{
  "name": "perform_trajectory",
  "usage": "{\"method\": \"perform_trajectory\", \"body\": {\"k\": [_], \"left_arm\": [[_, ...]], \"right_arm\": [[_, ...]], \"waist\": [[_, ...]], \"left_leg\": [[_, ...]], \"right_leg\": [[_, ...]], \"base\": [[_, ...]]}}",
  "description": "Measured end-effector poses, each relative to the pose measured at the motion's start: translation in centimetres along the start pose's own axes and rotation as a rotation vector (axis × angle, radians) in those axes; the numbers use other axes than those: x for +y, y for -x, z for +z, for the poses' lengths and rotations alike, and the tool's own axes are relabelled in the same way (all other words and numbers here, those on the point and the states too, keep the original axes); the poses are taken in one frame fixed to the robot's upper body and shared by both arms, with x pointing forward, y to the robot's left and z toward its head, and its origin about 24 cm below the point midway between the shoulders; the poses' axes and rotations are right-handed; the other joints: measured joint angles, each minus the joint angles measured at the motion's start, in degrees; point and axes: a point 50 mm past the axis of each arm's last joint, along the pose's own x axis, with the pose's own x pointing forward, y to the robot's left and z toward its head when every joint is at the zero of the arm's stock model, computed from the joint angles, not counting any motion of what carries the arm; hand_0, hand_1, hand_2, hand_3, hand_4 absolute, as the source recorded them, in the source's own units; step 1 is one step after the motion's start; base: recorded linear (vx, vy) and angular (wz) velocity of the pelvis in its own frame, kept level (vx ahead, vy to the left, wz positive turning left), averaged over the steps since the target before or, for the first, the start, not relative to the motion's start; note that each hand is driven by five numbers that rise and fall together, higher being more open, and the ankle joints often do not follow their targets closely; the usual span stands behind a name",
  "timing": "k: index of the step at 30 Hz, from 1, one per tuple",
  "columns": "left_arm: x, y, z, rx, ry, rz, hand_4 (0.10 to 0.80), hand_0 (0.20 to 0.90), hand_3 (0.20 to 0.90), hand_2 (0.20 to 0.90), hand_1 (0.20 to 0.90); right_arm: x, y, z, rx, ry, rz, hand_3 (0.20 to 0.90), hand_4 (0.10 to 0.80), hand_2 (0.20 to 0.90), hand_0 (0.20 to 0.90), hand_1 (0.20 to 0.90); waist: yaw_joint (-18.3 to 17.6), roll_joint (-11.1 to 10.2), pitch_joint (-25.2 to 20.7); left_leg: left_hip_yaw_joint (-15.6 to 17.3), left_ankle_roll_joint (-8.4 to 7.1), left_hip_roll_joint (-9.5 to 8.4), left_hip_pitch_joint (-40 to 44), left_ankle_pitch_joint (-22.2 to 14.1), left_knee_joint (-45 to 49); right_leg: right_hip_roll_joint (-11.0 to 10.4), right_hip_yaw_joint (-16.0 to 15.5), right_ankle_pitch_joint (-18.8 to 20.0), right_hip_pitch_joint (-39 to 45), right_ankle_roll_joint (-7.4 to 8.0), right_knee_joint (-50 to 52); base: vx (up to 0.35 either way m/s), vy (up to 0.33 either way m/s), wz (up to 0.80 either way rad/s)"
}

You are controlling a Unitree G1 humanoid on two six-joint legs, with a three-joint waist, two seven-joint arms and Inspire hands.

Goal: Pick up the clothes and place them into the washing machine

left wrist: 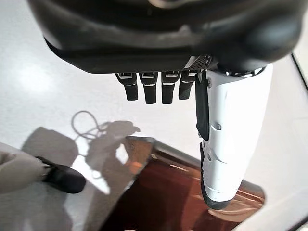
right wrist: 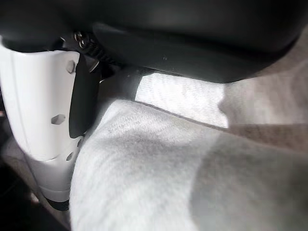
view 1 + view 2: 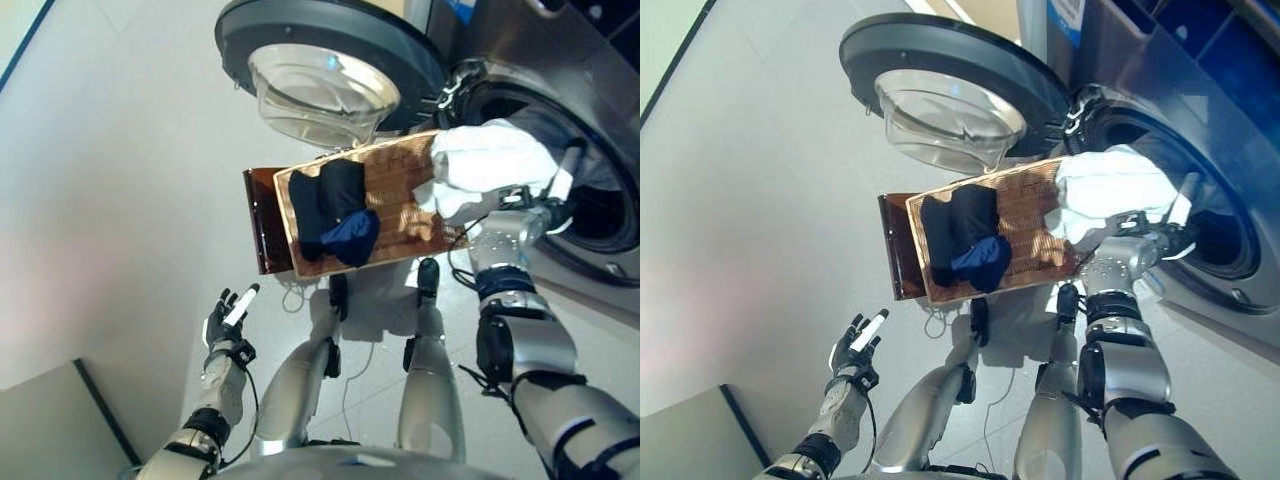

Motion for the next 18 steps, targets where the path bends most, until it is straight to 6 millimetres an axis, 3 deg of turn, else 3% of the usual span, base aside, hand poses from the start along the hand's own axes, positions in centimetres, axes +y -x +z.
{"method": "perform_trajectory", "body": {"k": [4,11,18], "left_arm": [[-0.5,0.0,0.6,-0.027,0.013,-0.032,0.8,0.9,0.9,0.9,0.9],[-1.0,-0.1,1.0,-0.052,0.034,-0.051,0.8,0.9,0.9,0.9,0.9],[-0.9,-0.1,1.2,-0.059,0.033,-0.05,0.8,0.9,0.9,0.9,0.9]], "right_arm": [[0.5,-0.7,1.2,-0.024,-0.036,-0.038,0.2,0.3,0.2,0.2,0.2],[1.9,-2.4,5.4,-0.104,-0.134,-0.106,0.2,0.3,0.2,0.2,0.2],[4.8,-3.0,9.2,-0.178,-0.193,-0.104,0.2,0.3,0.2,0.2,0.2]], "waist": [[0.29,0.1,-0.07],[1.3,0.13,-0.09],[1.7,0.16,-0.12]], "left_leg": [[0.11,0.0,-0.17,-1.03,0.02,0.01],[0.4,-0.06,-1.19,-2.77,0.1,0.01],[0.44,-0.07,-2.4,-2.86,0.1,0.02]], "right_leg": [[-0.13,0.52,0.1,-1.34,0.14,0.0],[-1.14,0.96,0.33,-3.31,0.64,-0.01],[-2.37,1.64,0.41,-3.61,1.46,-0.01]], "base": [[-0.025,0.001,-0.04],[0.011,0.003,0.0],[0.007,0.0,0.0]]}}
